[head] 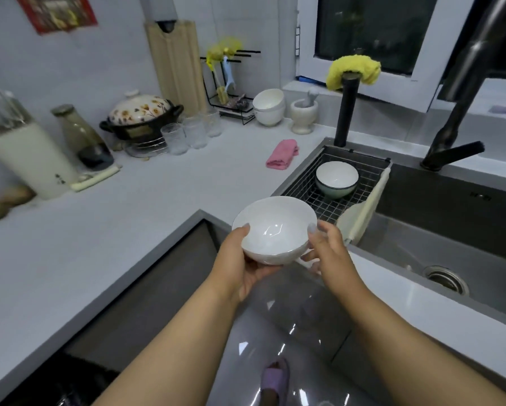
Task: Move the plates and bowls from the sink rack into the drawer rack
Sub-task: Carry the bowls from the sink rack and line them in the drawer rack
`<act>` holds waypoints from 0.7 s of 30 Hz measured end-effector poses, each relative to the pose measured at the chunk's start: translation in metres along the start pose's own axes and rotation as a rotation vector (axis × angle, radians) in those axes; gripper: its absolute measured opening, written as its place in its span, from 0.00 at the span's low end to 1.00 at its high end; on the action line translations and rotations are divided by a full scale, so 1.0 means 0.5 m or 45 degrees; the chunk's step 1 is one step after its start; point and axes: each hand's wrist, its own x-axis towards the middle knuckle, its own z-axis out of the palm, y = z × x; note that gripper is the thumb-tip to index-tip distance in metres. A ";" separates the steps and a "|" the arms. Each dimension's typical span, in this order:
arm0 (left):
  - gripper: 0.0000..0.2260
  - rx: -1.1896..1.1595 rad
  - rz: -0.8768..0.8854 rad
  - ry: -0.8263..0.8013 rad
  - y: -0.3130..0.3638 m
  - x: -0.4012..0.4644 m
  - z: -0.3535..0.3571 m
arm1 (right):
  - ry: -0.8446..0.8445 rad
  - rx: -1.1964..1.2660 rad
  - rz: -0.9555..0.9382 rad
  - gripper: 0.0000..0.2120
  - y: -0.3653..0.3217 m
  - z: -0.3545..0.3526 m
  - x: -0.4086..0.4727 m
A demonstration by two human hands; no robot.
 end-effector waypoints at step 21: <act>0.21 0.005 0.178 0.518 -0.017 -0.327 -0.393 | -0.639 0.335 0.455 0.11 0.014 0.379 -0.229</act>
